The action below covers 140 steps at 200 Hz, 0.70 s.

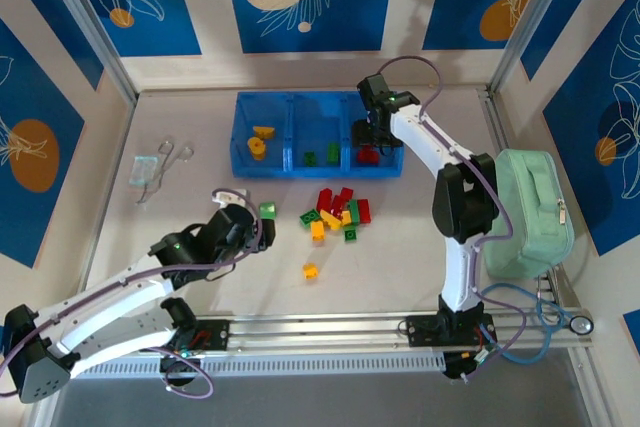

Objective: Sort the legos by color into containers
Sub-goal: Place the lego in the container, then pick up the lego from the center of the table.

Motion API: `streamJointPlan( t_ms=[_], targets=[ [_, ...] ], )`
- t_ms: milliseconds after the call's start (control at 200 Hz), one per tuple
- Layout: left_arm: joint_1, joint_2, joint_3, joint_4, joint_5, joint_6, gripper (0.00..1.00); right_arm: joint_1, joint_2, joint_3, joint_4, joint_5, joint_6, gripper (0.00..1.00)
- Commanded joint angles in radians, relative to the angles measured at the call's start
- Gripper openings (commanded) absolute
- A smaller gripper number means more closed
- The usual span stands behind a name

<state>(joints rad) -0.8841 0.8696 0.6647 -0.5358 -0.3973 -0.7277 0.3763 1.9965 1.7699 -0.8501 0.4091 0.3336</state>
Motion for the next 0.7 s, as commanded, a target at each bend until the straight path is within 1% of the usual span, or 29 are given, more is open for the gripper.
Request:
streamJointPlan(
  t_ms=[0, 95, 180, 315, 450, 530, 695],
  targets=[
    [-0.007, 0.016, 0.028, -0.008, -0.034, 0.004, 0.81, 0.031, -0.133, -0.063, 0.024, -0.005, 0.012, 0.78],
    [0.002, 0.049, 0.043, -0.022, -0.040, 0.001, 0.82, 0.068, -0.203, -0.136, 0.057, -0.024, 0.013, 0.78],
    [0.034, 0.102, 0.055, -0.018, -0.011, 0.010, 0.83, 0.098, -0.251, -0.196, 0.077, -0.041, 0.024, 0.78],
    [0.106, 0.195, 0.056, 0.044, 0.043, 0.048, 0.83, 0.143, -0.327, -0.312, 0.118, -0.051, 0.069, 0.77],
    [0.199, 0.299, 0.079, 0.106, 0.137, 0.076, 0.82, 0.199, -0.399, -0.475, 0.180, -0.056, 0.124, 0.77],
    [0.232, 0.366, 0.111, 0.123, 0.162, 0.102, 0.82, 0.208, -0.428, -0.554, 0.199, -0.060, 0.156, 0.77],
    [0.265, 0.507, 0.177, 0.139, 0.181, 0.141, 0.81, 0.207, -0.512, -0.682, 0.226, -0.071, 0.193, 0.77]
  ],
)
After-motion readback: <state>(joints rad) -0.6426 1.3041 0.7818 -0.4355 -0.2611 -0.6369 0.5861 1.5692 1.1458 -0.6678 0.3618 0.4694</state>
